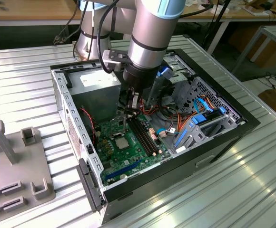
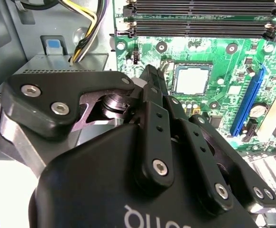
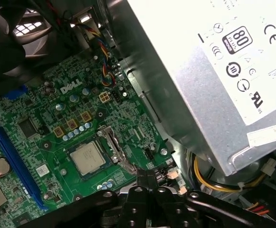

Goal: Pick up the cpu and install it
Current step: 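Close the cpu cover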

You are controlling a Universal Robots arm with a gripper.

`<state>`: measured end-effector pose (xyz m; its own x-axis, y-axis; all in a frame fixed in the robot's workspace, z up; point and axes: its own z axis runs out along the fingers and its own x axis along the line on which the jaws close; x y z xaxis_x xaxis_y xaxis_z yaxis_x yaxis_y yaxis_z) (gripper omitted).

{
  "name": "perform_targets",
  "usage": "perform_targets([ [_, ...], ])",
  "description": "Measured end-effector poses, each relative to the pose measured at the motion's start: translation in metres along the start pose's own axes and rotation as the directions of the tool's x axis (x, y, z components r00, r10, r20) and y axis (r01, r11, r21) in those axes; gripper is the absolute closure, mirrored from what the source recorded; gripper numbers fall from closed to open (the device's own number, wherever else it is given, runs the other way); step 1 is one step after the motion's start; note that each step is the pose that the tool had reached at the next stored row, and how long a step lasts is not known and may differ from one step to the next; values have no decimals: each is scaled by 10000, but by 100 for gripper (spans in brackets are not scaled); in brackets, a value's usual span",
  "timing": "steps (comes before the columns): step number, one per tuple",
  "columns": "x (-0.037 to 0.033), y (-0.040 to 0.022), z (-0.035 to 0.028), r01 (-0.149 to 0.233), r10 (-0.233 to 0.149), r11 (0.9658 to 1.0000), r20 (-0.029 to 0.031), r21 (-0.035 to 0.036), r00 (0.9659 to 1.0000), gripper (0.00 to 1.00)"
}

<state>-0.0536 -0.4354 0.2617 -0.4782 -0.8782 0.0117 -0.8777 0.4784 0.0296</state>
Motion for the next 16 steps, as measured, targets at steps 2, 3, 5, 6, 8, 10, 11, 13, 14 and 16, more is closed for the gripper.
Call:
perform_targets([
  [2,0,0,1,1,-1,10000,10,-5,10000,89],
  [3,0,0,0,0,0,10000,10,-6,10000,89],
  [5,0,0,0,1,-1,10000,11,-7,10000,89],
  [6,0,0,0,1,-1,10000,12,-7,10000,89],
  [8,-13,-26,0,3,-3,10000,17,-11,10000,89],
  [10,-34,-61,9,-12,12,10000,21,-16,10000,89],
  [11,-45,-66,21,-61,61,10000,22,-17,10000,89],
  [13,-61,-58,46,-130,130,9999,25,-18,9999,89],
  [14,-71,-54,66,-161,161,9999,27,-19,9999,89],
  [16,-88,-46,92,-190,191,9998,41,-28,9998,89],
])
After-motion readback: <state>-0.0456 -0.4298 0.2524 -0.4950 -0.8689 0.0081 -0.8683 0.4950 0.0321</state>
